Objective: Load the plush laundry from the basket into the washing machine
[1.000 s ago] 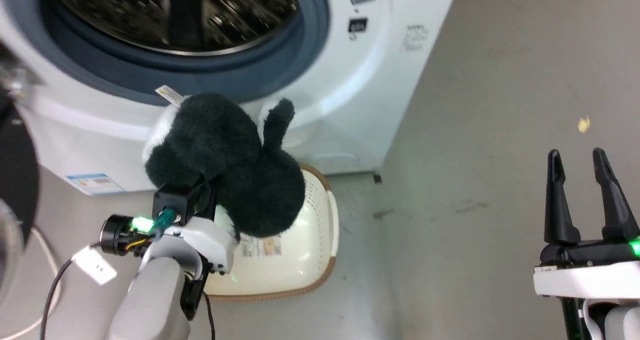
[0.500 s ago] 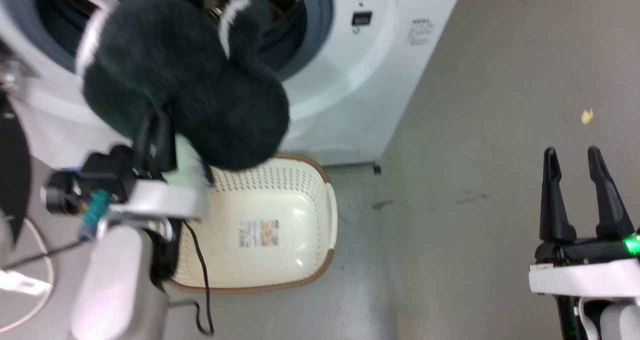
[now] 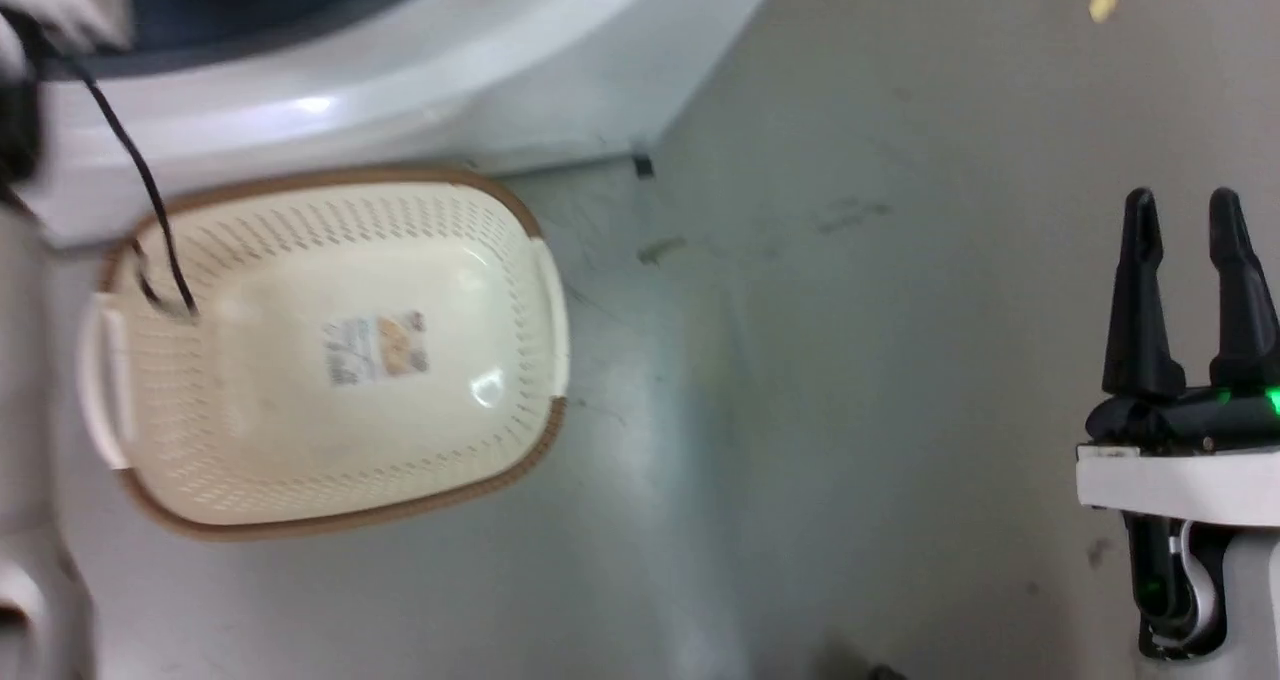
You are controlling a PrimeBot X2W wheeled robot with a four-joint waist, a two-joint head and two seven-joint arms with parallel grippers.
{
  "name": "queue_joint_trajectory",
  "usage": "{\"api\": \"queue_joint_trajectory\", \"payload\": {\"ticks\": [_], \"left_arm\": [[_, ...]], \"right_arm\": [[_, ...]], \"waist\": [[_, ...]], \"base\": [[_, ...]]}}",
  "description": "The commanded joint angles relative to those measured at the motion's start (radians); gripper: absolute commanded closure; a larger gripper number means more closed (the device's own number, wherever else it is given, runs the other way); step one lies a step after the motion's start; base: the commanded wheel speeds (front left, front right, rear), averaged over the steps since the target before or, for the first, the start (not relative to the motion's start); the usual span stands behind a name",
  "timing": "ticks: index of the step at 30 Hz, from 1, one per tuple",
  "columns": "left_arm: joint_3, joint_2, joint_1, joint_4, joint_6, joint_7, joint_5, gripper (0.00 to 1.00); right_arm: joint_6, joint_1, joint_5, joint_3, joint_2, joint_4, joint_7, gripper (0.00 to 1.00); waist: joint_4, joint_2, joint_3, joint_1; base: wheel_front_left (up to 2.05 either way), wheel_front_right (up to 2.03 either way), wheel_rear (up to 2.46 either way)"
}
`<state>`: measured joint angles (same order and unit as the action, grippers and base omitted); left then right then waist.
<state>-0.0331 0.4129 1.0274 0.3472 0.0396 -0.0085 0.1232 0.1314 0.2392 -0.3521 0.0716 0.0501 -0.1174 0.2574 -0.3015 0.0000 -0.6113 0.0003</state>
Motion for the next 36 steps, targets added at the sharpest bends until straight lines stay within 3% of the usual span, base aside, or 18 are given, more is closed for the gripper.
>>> {"api": "queue_joint_trajectory", "payload": {"ticks": [1,9,14,19,20,21,30,36], "left_arm": [[0.0,0.013,0.059,0.026,0.003,0.009,-0.01,1.0],[-0.036,0.068,0.327,0.293,0.005,0.05,-0.063,1.0],[-0.035,0.081,0.393,0.444,0.001,0.062,-0.057,1.0],[-0.067,0.078,0.426,0.528,0.027,0.039,-0.063,1.0],[-0.075,0.076,0.429,0.542,0.03,0.034,-0.066,0.37],[-0.08,0.074,0.431,0.555,0.031,0.025,-0.068,0.0],[-0.095,0.05,0.36,0.663,0.036,-0.124,-0.049,0.0],[-0.098,-0.007,0.235,0.695,0.05,-0.234,-0.013,0.0]], "right_arm": [[-0.001,0.017,-0.008,-0.001,0.0,-0.002,0.004,0.0],[-0.001,0.045,-0.055,-0.03,0.0,0.01,0.004,0.0],[-0.001,0.051,-0.065,-0.042,0.0,0.016,0.004,0.0],[-0.001,0.053,-0.068,-0.042,0.0,0.018,0.004,0.0],[-0.001,0.054,-0.067,-0.042,0.0,0.018,0.004,0.0],[-0.001,0.055,-0.065,-0.041,0.0,0.018,0.004,0.0],[-0.001,0.048,-0.012,-0.02,0.0,0.012,0.004,0.0],[-0.001,0.014,0.057,0.01,0.0,0.005,0.004,0.0]], "waist": [[-0.055,0.0,-0.075,-0.0003],[-0.1,0.0,-0.142,-0.0003],[-0.113,0.0,-0.154,-0.0003],[-0.109,0.0,-0.158,-0.0003],[-0.106,0.0,-0.157,-0.0003],[-0.102,0.0,-0.155,-0.0003],[-0.053,0.0,-0.056,-0.0003],[0.016,0.0,0.083,-0.0003]], "base": [[0.0,0.0,0.0],[0.0,0.0,0.0],[0.0,0.0,0.0],[0.0,0.0,0.0],[0.0,0.0,0.0],[0.0,0.0,0.0],[0.0,0.0,0.0],[0.0,0.0,0.0]]}}
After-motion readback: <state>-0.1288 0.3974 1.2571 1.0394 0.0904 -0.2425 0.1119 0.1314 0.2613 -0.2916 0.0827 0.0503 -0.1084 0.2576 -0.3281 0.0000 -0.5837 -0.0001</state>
